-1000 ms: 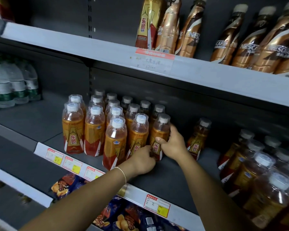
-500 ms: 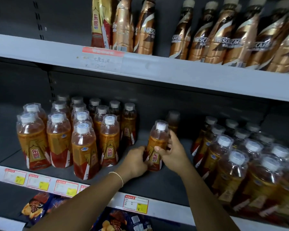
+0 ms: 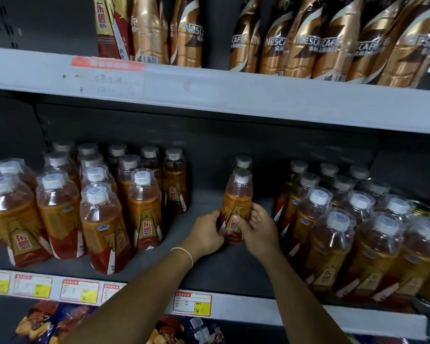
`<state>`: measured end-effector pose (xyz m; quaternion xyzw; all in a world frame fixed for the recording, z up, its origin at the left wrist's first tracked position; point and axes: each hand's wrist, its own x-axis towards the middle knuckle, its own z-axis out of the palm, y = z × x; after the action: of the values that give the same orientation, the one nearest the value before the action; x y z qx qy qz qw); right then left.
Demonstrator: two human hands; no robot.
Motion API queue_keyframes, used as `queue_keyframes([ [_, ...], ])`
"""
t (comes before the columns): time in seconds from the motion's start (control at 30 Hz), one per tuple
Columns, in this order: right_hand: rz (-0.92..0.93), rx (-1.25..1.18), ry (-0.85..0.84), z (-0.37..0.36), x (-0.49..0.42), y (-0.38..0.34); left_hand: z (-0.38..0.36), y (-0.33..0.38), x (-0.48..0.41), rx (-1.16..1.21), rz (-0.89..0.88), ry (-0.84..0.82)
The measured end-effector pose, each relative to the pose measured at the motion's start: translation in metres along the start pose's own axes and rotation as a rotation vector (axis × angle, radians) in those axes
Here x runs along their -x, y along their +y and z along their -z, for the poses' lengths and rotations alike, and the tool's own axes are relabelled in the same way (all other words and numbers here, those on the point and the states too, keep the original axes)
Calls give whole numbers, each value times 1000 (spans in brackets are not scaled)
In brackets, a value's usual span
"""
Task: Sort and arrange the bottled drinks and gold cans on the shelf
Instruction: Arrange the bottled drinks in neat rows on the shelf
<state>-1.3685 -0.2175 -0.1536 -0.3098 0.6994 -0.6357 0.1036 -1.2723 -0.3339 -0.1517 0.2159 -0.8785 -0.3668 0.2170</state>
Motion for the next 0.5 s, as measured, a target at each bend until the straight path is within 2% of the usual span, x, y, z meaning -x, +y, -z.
queue_keyframes([
  [0.5, 31, -53, 48, -7, -6, 14, -6, -4, -14, 11, -29, -37],
])
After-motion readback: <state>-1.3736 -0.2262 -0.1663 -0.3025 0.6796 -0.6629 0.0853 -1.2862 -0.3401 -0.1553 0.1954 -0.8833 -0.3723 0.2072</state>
